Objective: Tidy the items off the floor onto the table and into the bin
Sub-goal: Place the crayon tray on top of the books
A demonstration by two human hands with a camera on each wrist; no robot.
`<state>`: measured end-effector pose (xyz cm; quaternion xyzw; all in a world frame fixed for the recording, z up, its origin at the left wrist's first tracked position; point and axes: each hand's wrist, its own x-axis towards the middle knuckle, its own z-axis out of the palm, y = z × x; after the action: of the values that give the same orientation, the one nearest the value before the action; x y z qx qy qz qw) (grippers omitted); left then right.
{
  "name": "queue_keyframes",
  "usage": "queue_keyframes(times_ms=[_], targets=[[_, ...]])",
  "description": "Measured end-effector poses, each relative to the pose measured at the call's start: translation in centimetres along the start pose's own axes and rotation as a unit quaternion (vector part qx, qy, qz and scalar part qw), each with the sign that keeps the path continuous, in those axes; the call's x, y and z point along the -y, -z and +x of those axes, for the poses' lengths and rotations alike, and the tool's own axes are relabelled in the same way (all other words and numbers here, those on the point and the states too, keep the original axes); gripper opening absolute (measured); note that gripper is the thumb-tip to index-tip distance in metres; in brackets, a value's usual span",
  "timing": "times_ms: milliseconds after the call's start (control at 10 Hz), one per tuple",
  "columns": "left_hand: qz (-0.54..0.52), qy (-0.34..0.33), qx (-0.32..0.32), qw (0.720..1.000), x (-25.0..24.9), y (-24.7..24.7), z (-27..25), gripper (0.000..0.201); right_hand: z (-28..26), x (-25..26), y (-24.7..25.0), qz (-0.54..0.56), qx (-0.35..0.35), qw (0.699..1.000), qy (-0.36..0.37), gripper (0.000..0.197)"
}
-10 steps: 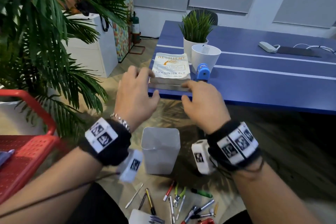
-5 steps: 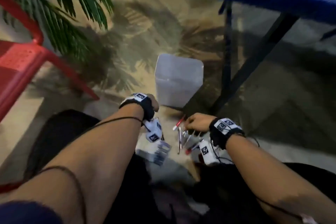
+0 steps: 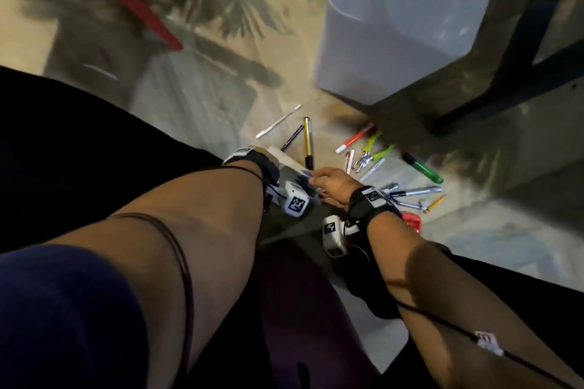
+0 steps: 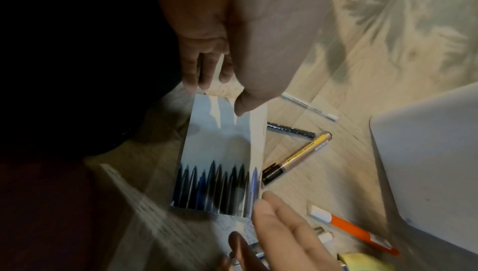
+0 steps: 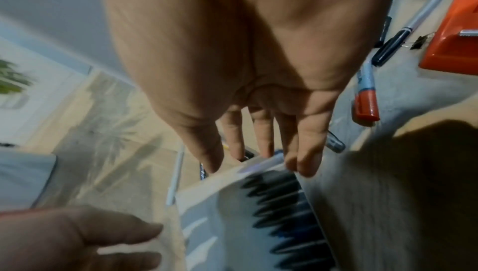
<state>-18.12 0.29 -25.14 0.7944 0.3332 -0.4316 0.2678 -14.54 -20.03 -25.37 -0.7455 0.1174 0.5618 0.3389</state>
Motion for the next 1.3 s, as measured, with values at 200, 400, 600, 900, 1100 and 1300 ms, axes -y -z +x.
queue_keyframes(times_ms=[200, 400, 600, 900, 1100, 1300], targets=[[0.037, 0.012, 0.058, 0.998, 0.1, -2.1, 2.7, 0.048, 2.8, -1.3, -1.7, -0.145, -0.045, 0.988, -0.006, 0.072], [0.144, -0.002, 0.120, 0.982, 0.2, -1.6, 3.3, 0.052, 4.2, -2.6, -2.4, -0.038, -0.022, 0.998, -0.042, 0.092], [0.118, -0.005, 0.143, 0.983, -0.1, -2.7, 3.1, 0.059, 3.2, -5.2, -0.9, -0.049, -0.069, 0.995, -0.043, 0.027], [-0.055, -0.087, 0.129, 0.986, -5.4, -0.1, -1.0, 0.019, -6.2, 0.5, 8.2, 0.139, 0.040, 0.989, -0.037, 0.014], [-0.197, -0.150, 0.102, 0.963, -11.0, 7.0, -10.4, 0.056, -17.4, 7.7, 13.1, 0.181, -0.007, 0.983, 0.033, 0.007], [-0.111, -0.247, 0.051, 0.961, -14.5, 16.6, -21.8, 0.071, -28.6, 10.7, 13.9, 0.098, 0.002, 0.989, 0.115, 0.030]])
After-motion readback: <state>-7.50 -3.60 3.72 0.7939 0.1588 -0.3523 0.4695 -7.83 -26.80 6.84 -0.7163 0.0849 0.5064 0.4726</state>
